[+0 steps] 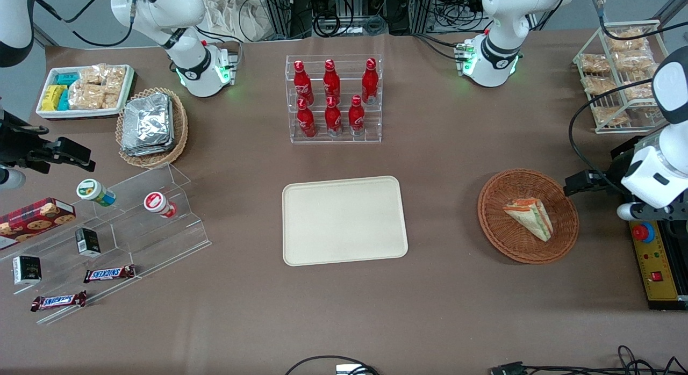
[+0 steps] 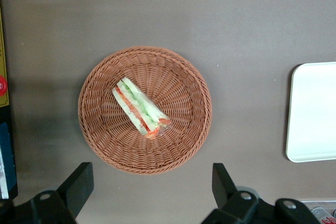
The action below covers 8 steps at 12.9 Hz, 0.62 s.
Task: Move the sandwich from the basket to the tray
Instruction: 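Move the left gripper down over the sandwich in the wicker basket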
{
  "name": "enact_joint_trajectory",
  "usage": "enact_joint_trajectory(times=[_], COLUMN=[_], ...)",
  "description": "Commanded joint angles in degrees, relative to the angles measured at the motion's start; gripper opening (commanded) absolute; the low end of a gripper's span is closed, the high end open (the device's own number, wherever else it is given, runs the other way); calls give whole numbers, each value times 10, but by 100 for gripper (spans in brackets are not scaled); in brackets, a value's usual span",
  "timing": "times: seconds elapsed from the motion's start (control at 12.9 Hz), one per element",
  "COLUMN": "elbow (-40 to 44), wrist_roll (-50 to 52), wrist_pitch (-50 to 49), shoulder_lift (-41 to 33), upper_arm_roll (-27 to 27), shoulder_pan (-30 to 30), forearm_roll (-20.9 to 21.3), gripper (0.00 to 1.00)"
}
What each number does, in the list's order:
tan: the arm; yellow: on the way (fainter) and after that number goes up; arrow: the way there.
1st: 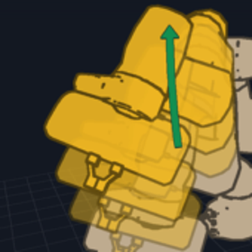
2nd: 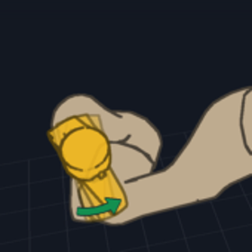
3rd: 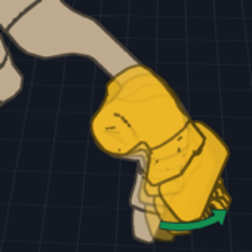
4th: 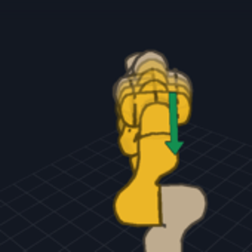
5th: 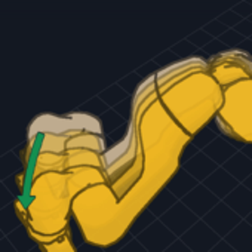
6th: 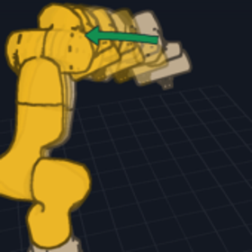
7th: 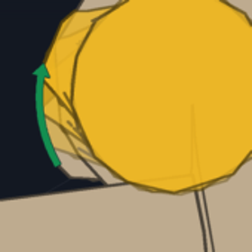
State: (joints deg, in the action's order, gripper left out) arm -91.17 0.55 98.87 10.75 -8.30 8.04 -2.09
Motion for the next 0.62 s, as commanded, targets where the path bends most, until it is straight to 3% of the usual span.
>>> enact_joint_trajectory(times=[0.0, 0.31, 0.54], elbow=[19, 14, -70], wrist_roll=[-5, 2, 129], wrist_pitch=[-18, -17, 26], shoulder_lift=[15, 37, 5], upper_arm_roll=[1, 3, 3], shoulder_pan=[-3, -1, 4], forearm_roll=[12, 17, 44], gripper=[100, 100, 100])
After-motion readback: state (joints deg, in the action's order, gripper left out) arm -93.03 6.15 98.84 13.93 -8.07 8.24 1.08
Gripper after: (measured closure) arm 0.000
